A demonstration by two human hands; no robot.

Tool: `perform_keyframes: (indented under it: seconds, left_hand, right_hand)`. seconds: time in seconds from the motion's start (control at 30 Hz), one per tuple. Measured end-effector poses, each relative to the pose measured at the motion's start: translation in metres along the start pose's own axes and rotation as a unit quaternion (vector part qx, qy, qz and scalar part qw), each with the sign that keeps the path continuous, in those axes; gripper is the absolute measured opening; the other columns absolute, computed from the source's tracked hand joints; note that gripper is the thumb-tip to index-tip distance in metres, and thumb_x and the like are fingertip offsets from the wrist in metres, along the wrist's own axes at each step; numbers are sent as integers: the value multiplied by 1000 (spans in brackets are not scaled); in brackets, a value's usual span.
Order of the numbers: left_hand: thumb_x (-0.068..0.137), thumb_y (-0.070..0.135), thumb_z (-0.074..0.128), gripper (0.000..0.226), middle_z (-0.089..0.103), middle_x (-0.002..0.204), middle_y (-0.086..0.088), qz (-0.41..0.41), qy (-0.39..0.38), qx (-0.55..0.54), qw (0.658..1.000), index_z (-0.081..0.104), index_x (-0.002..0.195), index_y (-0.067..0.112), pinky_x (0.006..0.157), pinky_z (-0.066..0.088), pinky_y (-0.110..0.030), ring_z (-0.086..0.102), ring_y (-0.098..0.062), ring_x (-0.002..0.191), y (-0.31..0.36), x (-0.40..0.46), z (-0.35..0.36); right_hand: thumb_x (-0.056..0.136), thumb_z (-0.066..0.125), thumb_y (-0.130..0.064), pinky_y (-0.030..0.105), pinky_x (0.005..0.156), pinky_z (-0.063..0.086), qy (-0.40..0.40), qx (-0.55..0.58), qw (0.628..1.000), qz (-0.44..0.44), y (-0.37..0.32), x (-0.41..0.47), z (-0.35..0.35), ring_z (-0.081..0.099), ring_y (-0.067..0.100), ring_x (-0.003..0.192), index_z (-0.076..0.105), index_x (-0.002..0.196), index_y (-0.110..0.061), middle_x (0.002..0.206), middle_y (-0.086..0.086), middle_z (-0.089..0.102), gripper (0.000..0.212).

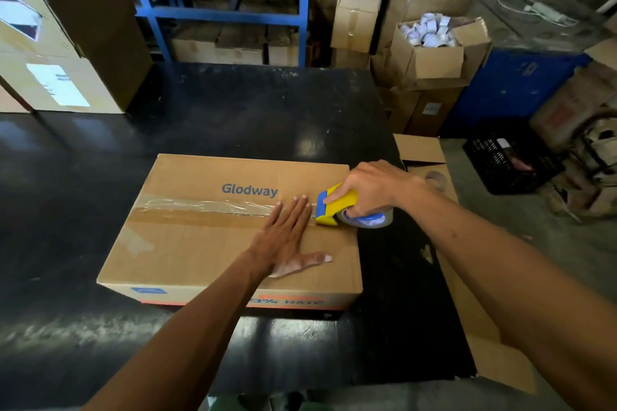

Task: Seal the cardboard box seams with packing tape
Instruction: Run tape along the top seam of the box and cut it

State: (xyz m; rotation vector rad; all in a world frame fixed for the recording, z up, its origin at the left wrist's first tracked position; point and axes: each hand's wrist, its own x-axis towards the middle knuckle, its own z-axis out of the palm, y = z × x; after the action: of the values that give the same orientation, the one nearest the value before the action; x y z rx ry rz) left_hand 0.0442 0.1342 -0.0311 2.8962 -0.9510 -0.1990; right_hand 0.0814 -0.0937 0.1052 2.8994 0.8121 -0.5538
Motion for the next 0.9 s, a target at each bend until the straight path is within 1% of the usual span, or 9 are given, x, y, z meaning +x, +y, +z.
perform_keyframes:
  seconds: [0.17, 0.3, 0.37, 0.43, 0.5, 0.53, 0.67, 0.83, 0.9]
  left_hand:
    - [77, 96, 15, 121, -13, 168, -6, 7, -1, 8, 1000, -5, 160, 10, 126, -7, -44, -16, -19, 154, -2, 0, 1]
    - [78, 95, 15, 120, -17, 167, -7, 20, -14, 4, 1000, -10, 159, 10, 126, -8, -44, -19, -20, 153, -5, 0, 1]
    - [79, 95, 15, 119, -19, 166, -7, 23, -19, 4, 1000, -11, 158, 10, 126, -7, -46, -20, -21, 153, -5, 0, 1]
    - [79, 95, 14, 119, -19, 166, -7, 21, -17, 3, 1000, -11, 158, 10, 126, -5, -46, -21, -20, 153, -5, -1, 1]
    - [79, 95, 13, 119, -19, 166, -6, 21, -17, 5, 1000, -10, 159, 10, 126, -4, -46, -21, -20, 153, -4, 0, 0]
    - [78, 95, 13, 120, -19, 166, -6, 19, -18, 6, 1000, -10, 159, 10, 126, -5, -46, -21, -20, 153, -4, 0, 0]
    - [77, 96, 12, 121, -22, 165, -8, 16, -36, 7, 999, -13, 158, 9, 125, -9, -47, -23, -22, 152, -2, 1, -3]
    - [73, 98, 13, 125, -22, 165, -9, 5, -41, -1, 999, -14, 157, 9, 124, -11, -51, -24, -23, 151, 2, 3, -4]
    - [74, 97, 9, 123, -16, 167, -11, -19, -36, -54, 998, -10, 159, 10, 122, -12, -54, -20, -26, 153, 13, 7, -7]
  right_hand:
    - [88, 60, -51, 27, 64, 37, 6, 0, 1000, 8, 9, -22, 5, 49, 15, 88, 48, 135, -55, 96, -7, 47, 49]
    - [86, 56, -56, 26, 63, 31, -20, -14, 999, 37, 43, -49, 17, 43, 9, 80, 41, 132, -64, 92, -6, 45, 49]
    - [84, 53, -61, 30, 70, 37, -44, -30, 997, 56, 63, -63, 27, 42, 9, 81, 35, 133, -66, 94, -6, 43, 52]
    - [83, 47, -68, 38, 79, 44, -64, -55, 994, 75, 71, -70, 36, 44, 12, 84, 27, 136, -68, 92, -8, 41, 56]
    - [83, 43, -72, 44, 84, 44, -62, -76, 992, 74, 65, -71, 44, 47, 14, 87, 23, 137, -67, 94, -8, 41, 58]
    - [85, 44, -71, 43, 85, 42, -59, -80, 993, 69, 57, -68, 49, 47, 14, 89, 24, 139, -65, 99, -7, 42, 58]
    - [91, 50, -59, 33, 71, 34, -69, -91, 992, 58, 31, -51, 63, 43, 13, 86, 29, 142, -56, 114, 3, 43, 56]
    - [90, 51, -56, 35, 73, 41, -79, -115, 989, 58, 20, -41, 69, 45, 17, 83, 34, 140, -52, 115, 8, 46, 53]
    - [90, 51, -56, 35, 71, 40, -60, -104, 990, 70, 25, -45, 62, 47, 16, 84, 35, 140, -54, 113, 5, 47, 53]
